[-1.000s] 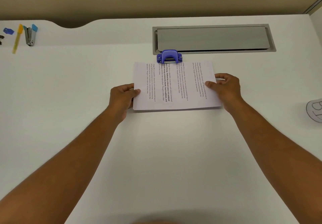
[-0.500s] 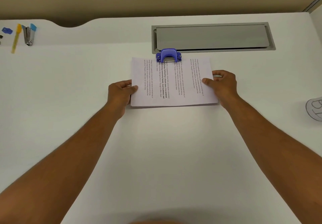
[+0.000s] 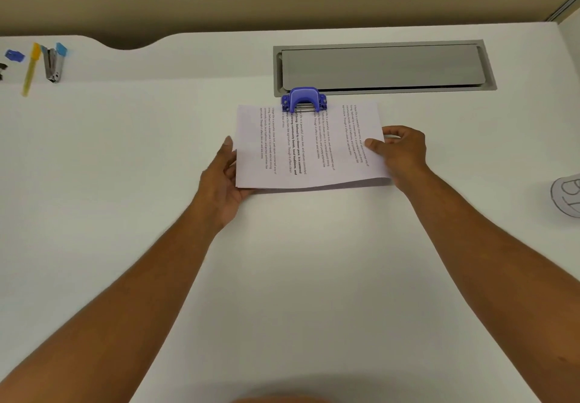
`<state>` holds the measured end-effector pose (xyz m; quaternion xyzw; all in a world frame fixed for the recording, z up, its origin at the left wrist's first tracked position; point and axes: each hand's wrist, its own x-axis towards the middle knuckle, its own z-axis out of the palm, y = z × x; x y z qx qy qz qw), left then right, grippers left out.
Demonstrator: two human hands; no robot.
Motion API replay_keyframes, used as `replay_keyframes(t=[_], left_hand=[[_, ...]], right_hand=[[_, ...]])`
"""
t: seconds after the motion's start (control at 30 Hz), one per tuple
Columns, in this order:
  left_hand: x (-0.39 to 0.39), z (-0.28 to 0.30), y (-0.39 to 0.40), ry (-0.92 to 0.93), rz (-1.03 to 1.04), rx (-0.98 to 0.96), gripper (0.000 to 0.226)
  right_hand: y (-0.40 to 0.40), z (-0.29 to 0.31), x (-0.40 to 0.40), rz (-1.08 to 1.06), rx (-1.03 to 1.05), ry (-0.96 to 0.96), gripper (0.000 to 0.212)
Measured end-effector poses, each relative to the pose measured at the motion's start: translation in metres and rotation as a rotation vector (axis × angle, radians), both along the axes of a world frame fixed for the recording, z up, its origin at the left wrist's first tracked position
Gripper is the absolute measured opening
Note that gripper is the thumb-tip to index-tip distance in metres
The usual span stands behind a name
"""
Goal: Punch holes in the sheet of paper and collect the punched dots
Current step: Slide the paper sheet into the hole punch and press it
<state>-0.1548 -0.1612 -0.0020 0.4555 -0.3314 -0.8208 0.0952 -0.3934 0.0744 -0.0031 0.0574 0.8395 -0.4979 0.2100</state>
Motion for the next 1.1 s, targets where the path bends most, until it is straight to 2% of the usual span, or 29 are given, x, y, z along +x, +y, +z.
replay_keyframes(t=[0.07, 0.2, 0.33, 0.4, 0.57, 0.67, 0.73, 0.83, 0.9, 1.03, 1.1], left_hand=[[0.007, -0.003, 0.020, 0.097, 0.014, 0.090, 0.067], [0.008, -0.007, 0.066, 0.139, 0.065, 0.171, 0.062], [-0.009, -0.010, 0.094, 0.119, 0.044, 0.176, 0.027], [-0.018, -0.012, 0.100, 0.093, 0.030, 0.159, 0.019], [-0.032, -0.012, 0.106, 0.014, 0.127, 0.145, 0.040], [-0.036, -0.011, 0.109, -0.028, 0.176, 0.150, 0.042], [-0.036, -0.010, 0.110, -0.021, 0.202, 0.157, 0.042], [-0.035, -0.009, 0.111, -0.005, 0.223, 0.165, 0.044], [-0.035, -0.009, 0.112, -0.002, 0.228, 0.167, 0.045], [-0.036, -0.009, 0.114, 0.022, 0.228, 0.158, 0.051], [-0.036, -0.008, 0.114, 0.029, 0.233, 0.153, 0.055]], right_hand=[[0.000, 0.000, 0.000, -0.010, 0.005, -0.003, 0.037], [0.000, -0.001, 0.002, -0.018, -0.001, -0.002, 0.037], [0.000, 0.000, 0.003, -0.018, 0.014, 0.000, 0.038], [-0.001, 0.000, 0.003, -0.018, 0.020, 0.009, 0.036], [0.000, 0.000, 0.004, -0.007, 0.030, 0.031, 0.038], [0.000, 0.002, 0.005, 0.012, 0.062, 0.041, 0.040], [-0.003, 0.006, 0.010, 0.053, 0.166, 0.136, 0.044], [-0.018, 0.015, 0.021, 0.206, 0.352, 0.476, 0.049], [-0.036, 0.022, 0.028, 0.370, 0.341, 0.658, 0.048], [-0.084, 0.027, 0.042, 0.809, 0.399, 0.716, 0.058], [-0.106, 0.025, 0.044, 0.941, 0.485, 0.716, 0.065]])
